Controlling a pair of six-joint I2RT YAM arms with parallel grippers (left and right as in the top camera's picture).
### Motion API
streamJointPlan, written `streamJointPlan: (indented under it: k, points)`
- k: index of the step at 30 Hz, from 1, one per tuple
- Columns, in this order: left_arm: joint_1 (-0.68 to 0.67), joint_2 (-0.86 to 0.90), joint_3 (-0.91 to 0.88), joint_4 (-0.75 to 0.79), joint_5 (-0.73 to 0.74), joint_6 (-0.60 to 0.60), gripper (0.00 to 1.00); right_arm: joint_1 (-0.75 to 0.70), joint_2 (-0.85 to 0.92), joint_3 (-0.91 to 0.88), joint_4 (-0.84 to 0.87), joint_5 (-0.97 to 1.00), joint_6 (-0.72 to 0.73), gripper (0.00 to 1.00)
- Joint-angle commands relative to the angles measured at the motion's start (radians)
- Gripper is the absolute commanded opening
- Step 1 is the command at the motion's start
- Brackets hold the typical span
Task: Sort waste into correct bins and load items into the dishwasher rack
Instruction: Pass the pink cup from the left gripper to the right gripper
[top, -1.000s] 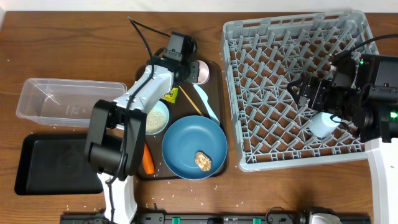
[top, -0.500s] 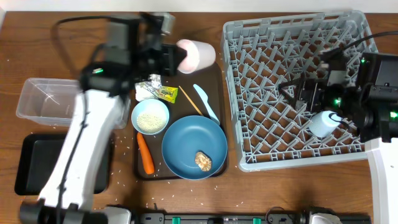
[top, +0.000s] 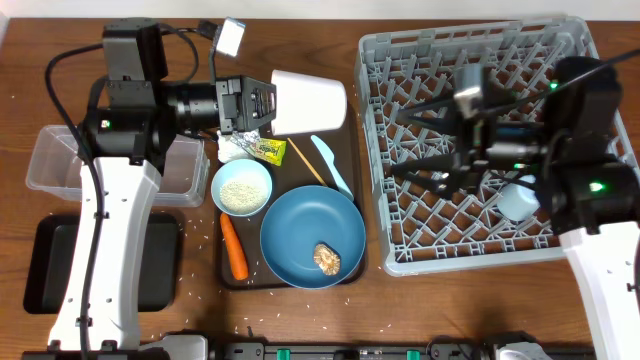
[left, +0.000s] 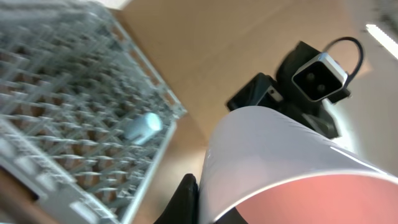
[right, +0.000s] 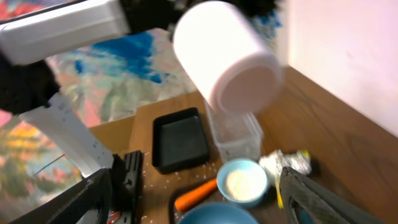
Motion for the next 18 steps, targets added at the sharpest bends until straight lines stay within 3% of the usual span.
streamJointPlan:
  k: [1, 13, 18]
  points:
    - [-0.009, -0.014, 0.009, 0.001, 0.109, -0.061, 0.06, 0.084, 0.002, -0.001, 0.050, 0.095, 0.021, 0.81]
    - [-0.096, -0.019, 0.009, 0.001, 0.109, -0.088, 0.06, 0.223, 0.002, -0.001, 0.196, 0.441, 0.019, 0.86]
    - [-0.096, -0.020, 0.009, 0.002, 0.109, -0.106, 0.06, 0.224, 0.010, -0.001, 0.219, 0.474, 0.007, 0.88]
